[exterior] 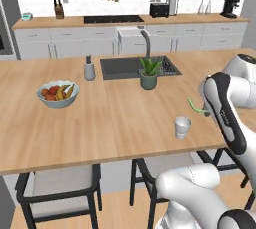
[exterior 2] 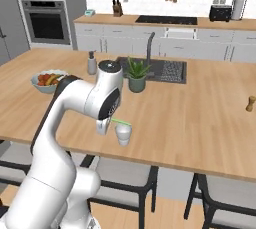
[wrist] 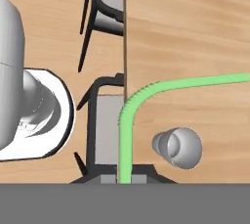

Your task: Take a straw from the drawer in front and place it inside the glass cup on the dining counter.

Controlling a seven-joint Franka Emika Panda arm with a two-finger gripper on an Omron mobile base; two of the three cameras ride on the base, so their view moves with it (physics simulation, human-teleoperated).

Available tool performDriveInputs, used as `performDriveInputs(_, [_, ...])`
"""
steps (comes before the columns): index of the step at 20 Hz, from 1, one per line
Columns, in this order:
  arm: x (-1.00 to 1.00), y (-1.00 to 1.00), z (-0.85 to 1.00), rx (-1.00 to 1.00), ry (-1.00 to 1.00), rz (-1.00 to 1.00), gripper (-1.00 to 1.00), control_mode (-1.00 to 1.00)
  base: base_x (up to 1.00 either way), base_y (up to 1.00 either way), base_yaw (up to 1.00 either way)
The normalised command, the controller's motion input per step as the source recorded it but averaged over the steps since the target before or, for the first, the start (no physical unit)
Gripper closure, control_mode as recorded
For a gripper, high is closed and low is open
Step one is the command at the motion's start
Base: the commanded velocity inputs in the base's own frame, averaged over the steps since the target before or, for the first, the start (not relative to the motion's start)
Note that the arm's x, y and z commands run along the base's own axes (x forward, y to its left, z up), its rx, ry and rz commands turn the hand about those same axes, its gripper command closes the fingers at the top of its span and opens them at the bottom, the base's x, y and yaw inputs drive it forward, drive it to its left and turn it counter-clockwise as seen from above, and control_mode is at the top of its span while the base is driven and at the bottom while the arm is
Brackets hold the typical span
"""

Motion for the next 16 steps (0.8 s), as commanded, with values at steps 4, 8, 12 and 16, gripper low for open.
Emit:
performDriveInputs(4, [0.61, -0.09, 0.14, 0.27, 0.00, 0.25, 1.00, -1.00, 0.00, 0.00, 0.00])
performDriveInputs(8, [0.59, 0.00, 0.38, 0.39, 0.03, 0.20, 1.00, -1.00, 0.00, 0.00, 0.00])
performDriveInputs(12, [0.20, 0.00, 0.12, 0.32, 0.10, 0.16, 1.00, -1.00, 0.00, 0.00, 0.00])
performDriveInputs(16, [0.00, 0.00, 0.00, 0.20, 0.10, 0.01, 1.00, -1.00, 0.00, 0.00, 0.00])
